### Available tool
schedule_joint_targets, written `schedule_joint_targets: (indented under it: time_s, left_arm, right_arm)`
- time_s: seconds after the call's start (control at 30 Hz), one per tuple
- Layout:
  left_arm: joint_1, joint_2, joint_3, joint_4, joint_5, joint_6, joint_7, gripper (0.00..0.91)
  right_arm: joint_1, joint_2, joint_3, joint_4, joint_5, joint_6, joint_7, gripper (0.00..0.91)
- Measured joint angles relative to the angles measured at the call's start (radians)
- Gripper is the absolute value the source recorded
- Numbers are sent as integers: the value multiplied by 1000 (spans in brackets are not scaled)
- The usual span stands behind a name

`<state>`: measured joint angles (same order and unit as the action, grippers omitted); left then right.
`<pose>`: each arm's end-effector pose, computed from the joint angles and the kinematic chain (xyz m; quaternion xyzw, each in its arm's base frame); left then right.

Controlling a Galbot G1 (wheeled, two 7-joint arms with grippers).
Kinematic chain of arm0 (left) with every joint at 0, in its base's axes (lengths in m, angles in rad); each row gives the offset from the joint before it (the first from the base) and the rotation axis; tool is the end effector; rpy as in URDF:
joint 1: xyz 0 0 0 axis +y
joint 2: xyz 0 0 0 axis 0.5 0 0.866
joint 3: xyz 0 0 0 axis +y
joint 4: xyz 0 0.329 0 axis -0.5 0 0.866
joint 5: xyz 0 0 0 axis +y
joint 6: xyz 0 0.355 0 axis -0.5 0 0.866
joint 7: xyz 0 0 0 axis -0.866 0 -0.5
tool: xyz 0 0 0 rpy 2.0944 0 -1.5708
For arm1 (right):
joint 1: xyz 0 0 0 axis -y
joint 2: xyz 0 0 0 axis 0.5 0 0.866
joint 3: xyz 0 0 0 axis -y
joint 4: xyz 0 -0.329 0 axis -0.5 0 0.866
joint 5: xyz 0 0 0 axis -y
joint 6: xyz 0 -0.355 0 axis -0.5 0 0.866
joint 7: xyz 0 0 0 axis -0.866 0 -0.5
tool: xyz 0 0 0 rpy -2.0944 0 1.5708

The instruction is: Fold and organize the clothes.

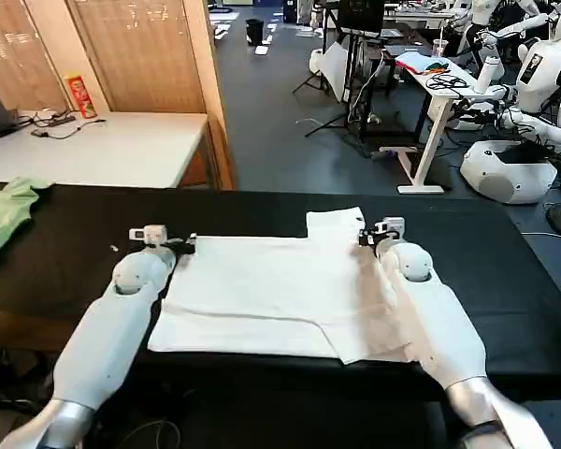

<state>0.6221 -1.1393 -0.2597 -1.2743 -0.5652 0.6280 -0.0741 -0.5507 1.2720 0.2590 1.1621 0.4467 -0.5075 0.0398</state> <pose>0.4760 0.1005 -0.2566 -0.0260 -0.9568 0.0069 0.2895 0.5024 -0.0570 -0.2673 0.0436 -0.9697 -0.0121 0.2400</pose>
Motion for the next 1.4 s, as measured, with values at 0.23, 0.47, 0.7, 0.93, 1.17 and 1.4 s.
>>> schedule_joint_targets:
  time_s: [0.23, 0.47, 0.7, 0.93, 1.17, 1.4]
  left_arm:
    - [32, 25, -20, -51, -20, 4, -11, 156]
    - [107, 81, -54, -204, -69, 8, -24, 166]
    - [252, 165, -108, -409, -117, 20, -44, 166]
    - [416, 243, -180, -598, -108, 27, -46, 166]
    - [558, 257, -243, -723, -76, 24, -48, 166]
    - [676, 242, -289, -785, -33, 16, -39, 166]
  right_arm:
    - [-63, -52, 18, 142, 36, 18, -20, 39]
    - [-197, -134, 52, 369, 70, -23, -16, 39]
    - [-356, -224, 98, 578, 109, -109, 24, 39]
    - [-473, -284, 129, 729, 126, -199, 65, 49]
    - [-583, -320, 151, 817, 133, -229, 73, 49]
    - [-671, -334, 167, 863, 128, -229, 75, 49]
